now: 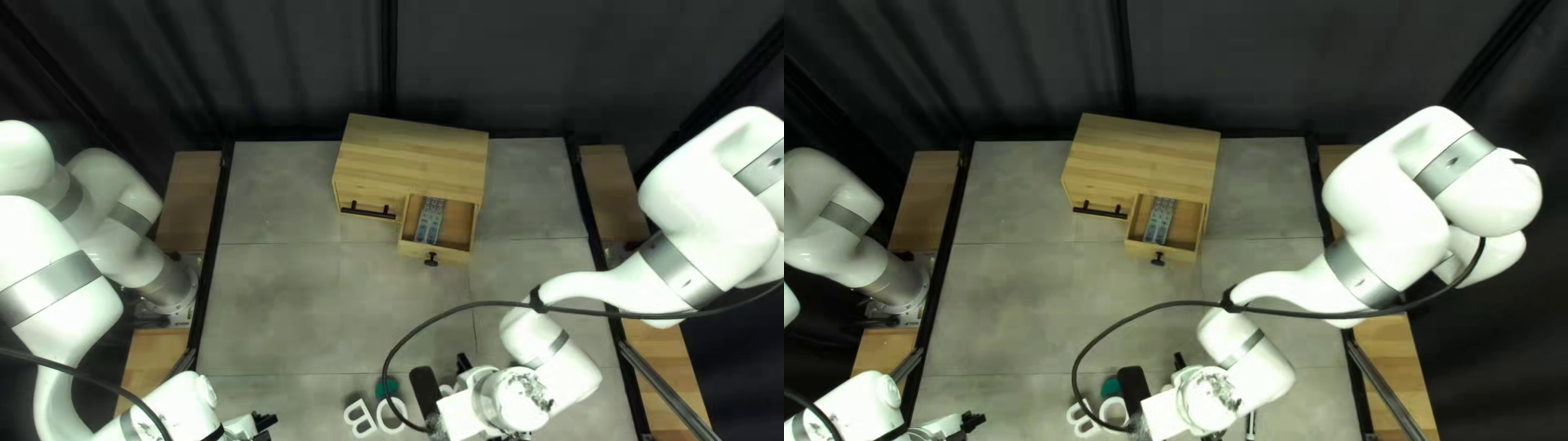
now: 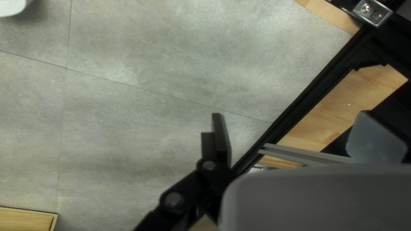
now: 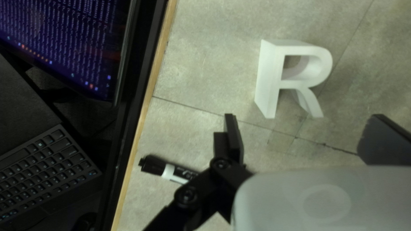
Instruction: Open drawers and place objects into drawer and close
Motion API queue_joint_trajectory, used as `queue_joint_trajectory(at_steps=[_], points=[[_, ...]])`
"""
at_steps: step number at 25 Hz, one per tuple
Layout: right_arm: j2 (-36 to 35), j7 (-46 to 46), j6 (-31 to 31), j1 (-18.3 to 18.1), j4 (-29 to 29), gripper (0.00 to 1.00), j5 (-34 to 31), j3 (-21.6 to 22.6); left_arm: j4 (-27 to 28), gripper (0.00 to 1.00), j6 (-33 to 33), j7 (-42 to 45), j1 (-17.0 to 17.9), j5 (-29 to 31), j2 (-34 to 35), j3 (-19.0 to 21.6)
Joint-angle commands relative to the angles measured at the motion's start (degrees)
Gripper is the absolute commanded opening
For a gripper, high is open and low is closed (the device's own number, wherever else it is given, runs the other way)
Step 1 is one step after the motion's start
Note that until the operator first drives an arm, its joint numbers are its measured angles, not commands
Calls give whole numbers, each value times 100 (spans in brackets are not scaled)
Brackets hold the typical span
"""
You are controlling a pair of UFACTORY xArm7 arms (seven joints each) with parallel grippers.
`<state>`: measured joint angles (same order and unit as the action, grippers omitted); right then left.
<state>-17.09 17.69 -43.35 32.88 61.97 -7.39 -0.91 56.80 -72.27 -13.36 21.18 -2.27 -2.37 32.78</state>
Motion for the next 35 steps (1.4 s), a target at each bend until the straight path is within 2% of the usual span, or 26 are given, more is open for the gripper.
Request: queue_joint_trajectory(at_steps=[1,16,17,19,20,21,27,32,35], points=[[-153,-39,128,-20,41,100,-58,-28,0,100,0,0,0,0,0,0],[-785,-238,377,-80,364,100,-13,35,0,100,0,0,0,0,0,0],[-791,-249,378,-85,369,98,-10,37,0,100,0,0,0,0,0,0],[-811,-283,370,-100,384,84,-11,35,0,100,0,0,0,0,0,0],[-811,-288,357,-102,392,9,-15,33,0,100,0,0,0,0,0,0],[-808,-301,324,-105,413,2,-21,29,0,100,0,0,0,0,0,0],[-764,-367,51,-101,579,0,-57,25,0,100,0,0,0,0,0,0],[-384,-446,-286,-57,515,0,-186,17,0,100,0,0,0,0,0,0],[69,-622,-472,-68,272,0,-302,7,0,100,0,0,0,0,0,0]])
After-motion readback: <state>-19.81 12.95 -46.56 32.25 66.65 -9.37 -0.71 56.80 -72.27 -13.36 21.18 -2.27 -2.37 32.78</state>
